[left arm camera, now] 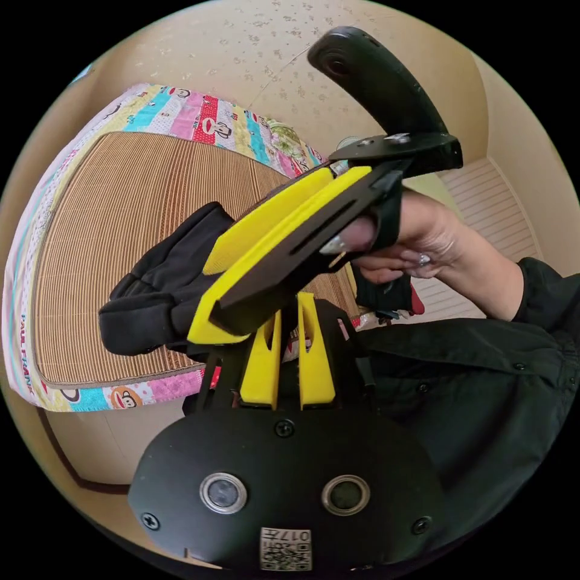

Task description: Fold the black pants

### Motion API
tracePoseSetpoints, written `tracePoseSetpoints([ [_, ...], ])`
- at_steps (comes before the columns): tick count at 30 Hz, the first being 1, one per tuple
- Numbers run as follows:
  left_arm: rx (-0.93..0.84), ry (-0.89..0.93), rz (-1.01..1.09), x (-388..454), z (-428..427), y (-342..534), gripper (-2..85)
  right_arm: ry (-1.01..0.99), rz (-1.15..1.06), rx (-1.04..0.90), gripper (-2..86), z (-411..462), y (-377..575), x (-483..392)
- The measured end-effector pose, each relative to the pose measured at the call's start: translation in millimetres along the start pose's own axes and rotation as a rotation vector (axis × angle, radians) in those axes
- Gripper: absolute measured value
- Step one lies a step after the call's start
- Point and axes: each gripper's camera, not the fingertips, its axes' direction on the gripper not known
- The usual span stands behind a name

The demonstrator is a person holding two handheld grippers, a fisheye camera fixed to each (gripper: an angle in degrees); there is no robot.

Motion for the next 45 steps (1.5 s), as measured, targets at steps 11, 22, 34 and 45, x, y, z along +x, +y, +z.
tracePoseSetpoints([
  [11,0.201,0.038,-0.125,-2,-12,50,5.1,0.468,-0.017,0.407,2.5,-103,50,-118],
  [22,0.484,-0.050,-0.115,28,-97,105,12.3,0.673,-0.301,1.131,1.2,-326,252,-320],
  [34,0.530,-0.420,0.436,159,-137,42,18.0,0.837,-0.409,1.606,1.6,-482,417,-463],
  [45,1.109,-0.009,0.666,292,-178,26,0.1,0.960,-0.279,1.727,2.2,-557,567,-485],
])
